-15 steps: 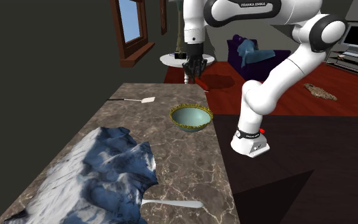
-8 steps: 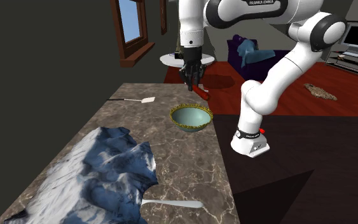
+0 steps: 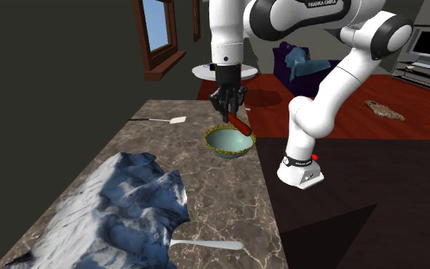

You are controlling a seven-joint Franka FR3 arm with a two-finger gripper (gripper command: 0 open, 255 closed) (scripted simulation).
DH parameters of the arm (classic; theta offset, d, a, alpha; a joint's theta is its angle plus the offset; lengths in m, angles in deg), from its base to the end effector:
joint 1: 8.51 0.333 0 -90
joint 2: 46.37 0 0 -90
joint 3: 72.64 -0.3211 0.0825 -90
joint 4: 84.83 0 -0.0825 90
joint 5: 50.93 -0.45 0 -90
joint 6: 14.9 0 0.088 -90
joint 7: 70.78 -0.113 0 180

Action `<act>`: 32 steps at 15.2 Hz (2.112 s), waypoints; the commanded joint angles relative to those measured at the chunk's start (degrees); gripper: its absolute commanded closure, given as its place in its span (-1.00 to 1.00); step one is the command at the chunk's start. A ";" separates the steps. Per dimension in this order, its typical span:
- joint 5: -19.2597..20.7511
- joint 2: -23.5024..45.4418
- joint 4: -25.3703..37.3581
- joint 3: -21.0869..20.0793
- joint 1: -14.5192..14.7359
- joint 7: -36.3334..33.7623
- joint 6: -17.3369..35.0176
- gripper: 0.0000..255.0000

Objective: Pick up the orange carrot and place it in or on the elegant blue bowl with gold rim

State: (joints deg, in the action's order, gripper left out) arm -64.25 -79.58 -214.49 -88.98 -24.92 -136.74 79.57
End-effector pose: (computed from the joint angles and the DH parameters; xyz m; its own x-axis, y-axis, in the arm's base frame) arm 0.4404 0.0384 0.5505 0.3365 -0.9373 -0.0903 -0.9405 -0.3393 0.0166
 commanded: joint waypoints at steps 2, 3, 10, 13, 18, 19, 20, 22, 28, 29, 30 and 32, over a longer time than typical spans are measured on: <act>-0.43 -0.07 -2.01 -0.57 0.22 -0.21 2.03 1.00; -0.52 -0.10 -2.79 -0.67 0.26 -0.14 2.78 1.00; -1.23 0.11 -8.37 -1.52 0.53 0.40 8.56 1.00; -1.23 0.11 -8.37 -1.52 0.53 0.40 8.56 1.00; -1.23 0.11 -8.37 -1.52 0.53 0.40 8.56 1.00; -1.23 0.11 -8.37 -1.51 0.53 0.40 8.55 -1.00; -1.23 0.11 -8.37 -1.52 0.53 0.40 8.55 -1.00; -1.23 0.11 -8.37 -1.52 0.53 0.40 8.55 -1.00; -0.10 0.40 -1.03 -0.23 -0.05 0.09 1.45 -1.00; -0.10 0.40 -1.03 -0.23 -0.05 0.09 1.45 -1.00; -0.09 0.38 -1.04 -0.23 -0.05 0.09 1.45 -1.00; -0.10 0.40 -1.03 -0.23 -0.05 0.09 1.45 -1.00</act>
State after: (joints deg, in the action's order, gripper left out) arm -64.38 -79.19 -215.68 -89.25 -24.95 -136.66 81.18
